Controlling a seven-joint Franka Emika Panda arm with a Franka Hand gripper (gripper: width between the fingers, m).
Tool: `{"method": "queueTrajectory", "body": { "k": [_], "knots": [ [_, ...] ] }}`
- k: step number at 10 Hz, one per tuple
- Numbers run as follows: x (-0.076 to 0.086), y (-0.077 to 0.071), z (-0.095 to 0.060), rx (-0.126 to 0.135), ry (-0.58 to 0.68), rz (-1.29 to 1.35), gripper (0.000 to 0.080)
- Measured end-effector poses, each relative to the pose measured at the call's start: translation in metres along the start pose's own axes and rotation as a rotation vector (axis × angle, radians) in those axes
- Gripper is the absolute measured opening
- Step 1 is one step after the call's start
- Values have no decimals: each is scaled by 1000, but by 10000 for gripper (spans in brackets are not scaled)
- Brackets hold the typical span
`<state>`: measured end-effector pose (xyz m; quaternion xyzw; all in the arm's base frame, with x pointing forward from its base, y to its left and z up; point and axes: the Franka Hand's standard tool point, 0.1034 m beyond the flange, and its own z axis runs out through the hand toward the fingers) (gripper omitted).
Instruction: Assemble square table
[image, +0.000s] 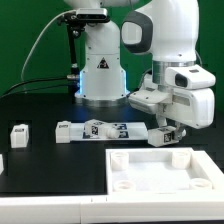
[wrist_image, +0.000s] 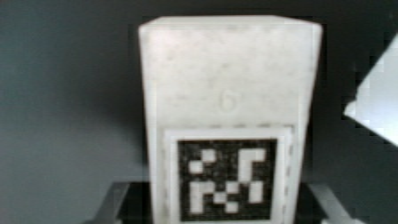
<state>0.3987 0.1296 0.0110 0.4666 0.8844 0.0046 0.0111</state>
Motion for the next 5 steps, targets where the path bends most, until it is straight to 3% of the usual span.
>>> {"method": "queueTrajectory", "body": {
  "k": [2, 5],
  "knots": [
    [12, -5, 1, 19, 9, -305, 284],
    [8, -10, 3, 29, 3, -498, 284]
  ]
}}
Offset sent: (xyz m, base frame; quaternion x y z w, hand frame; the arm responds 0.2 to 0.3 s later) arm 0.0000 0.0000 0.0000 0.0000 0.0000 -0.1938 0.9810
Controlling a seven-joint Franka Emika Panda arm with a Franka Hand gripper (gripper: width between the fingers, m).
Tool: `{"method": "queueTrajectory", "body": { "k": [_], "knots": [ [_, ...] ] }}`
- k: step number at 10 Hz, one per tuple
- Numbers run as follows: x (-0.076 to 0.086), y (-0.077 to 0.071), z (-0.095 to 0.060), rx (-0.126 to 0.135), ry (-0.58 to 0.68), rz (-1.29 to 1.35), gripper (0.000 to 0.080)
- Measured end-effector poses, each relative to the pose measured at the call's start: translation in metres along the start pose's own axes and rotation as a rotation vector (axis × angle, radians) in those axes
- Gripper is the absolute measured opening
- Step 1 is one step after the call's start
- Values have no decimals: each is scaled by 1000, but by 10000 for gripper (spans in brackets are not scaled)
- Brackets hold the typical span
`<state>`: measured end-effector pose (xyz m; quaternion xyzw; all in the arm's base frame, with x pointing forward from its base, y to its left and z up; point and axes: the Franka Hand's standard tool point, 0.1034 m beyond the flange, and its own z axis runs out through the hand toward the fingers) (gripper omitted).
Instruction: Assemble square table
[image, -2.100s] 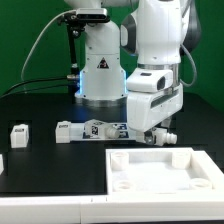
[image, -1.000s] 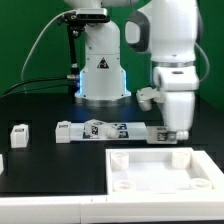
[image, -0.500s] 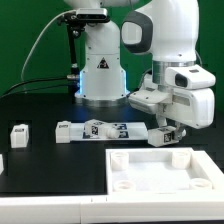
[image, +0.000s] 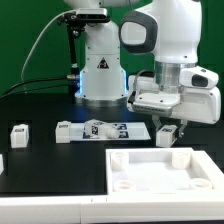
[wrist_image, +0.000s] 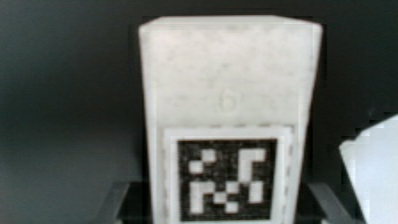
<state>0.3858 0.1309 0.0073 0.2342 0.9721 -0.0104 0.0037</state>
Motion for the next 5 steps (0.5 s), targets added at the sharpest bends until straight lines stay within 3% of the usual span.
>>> {"method": "queueTrajectory", "body": {
  "k": [4, 5],
  "knots": [
    [-1, -3, 1, 3, -2, -18, 284],
    [-1, -3, 1, 3, -2, -16, 361]
  ]
}}
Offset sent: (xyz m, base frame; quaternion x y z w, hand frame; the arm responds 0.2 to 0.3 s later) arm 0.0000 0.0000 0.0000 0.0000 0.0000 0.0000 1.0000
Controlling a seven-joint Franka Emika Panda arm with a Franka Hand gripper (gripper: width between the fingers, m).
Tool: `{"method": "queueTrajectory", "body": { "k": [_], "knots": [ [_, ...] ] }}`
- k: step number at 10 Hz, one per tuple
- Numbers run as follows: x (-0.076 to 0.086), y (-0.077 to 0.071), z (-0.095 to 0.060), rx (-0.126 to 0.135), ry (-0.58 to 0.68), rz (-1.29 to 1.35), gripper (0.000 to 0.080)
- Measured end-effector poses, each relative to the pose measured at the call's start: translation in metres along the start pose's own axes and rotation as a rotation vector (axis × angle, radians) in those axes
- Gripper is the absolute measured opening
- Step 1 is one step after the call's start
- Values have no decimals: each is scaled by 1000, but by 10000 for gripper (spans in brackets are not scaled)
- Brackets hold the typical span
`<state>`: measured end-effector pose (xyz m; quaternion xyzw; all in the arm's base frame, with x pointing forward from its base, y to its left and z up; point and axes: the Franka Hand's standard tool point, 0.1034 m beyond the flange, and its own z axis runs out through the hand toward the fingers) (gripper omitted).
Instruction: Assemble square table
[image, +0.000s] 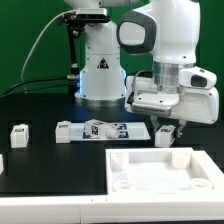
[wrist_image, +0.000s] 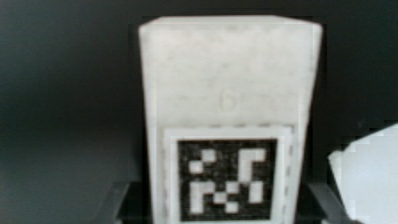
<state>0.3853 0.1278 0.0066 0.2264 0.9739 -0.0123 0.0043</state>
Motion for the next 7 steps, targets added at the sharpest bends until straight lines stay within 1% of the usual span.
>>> {"method": "queueTrajectory", "body": {
  "k": [1, 2, 3, 4, 5, 6, 7],
  "knots": [
    [0, 0, 0, 0, 0, 2, 361],
    [0, 0, 0, 0, 0, 5, 543],
    [0, 0, 0, 0, 0, 8, 616],
    [-1, -1, 0, 0, 0, 27, 616],
    [-5, -5, -3, 32, -3, 46, 643],
    [-20, -6, -21, 70, -36, 96, 648],
    [-29, 1, -35, 62, -70, 230, 648]
  ]
}}
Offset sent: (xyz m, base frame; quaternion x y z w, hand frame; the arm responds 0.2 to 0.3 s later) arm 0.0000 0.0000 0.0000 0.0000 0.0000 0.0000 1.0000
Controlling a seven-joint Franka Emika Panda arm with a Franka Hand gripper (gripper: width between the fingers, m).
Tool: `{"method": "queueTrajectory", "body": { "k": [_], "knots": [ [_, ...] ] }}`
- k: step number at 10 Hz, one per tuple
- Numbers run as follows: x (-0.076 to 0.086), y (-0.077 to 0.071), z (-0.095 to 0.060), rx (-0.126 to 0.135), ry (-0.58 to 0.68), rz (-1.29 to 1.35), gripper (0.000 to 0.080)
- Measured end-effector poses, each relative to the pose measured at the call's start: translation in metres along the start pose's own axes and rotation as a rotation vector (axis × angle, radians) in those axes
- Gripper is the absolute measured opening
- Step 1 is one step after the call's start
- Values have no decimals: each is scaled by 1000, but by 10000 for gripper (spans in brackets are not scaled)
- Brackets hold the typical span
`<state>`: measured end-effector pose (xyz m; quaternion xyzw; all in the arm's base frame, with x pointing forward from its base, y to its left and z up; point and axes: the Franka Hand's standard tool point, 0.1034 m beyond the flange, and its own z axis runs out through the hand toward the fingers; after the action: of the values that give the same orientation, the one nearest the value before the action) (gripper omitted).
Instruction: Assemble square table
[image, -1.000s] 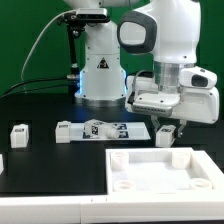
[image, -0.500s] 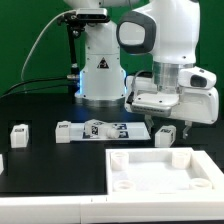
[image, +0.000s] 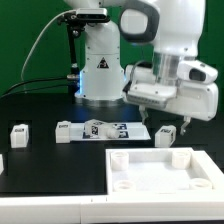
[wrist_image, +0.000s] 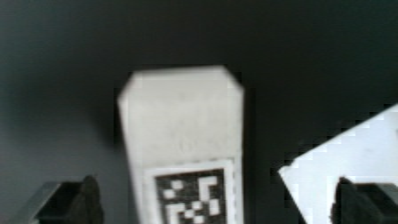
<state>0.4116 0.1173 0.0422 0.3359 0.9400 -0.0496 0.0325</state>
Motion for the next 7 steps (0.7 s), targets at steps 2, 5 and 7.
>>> {"method": "queueTrajectory", "body": {
  "k": [2, 5, 7],
  "knots": [
    [-3, 13, -13, -32, -18, 249, 649],
    [-3, 16, -13, -36, -13, 497, 649],
    [-4, 16, -13, -33, -9, 624, 649]
  ]
}}
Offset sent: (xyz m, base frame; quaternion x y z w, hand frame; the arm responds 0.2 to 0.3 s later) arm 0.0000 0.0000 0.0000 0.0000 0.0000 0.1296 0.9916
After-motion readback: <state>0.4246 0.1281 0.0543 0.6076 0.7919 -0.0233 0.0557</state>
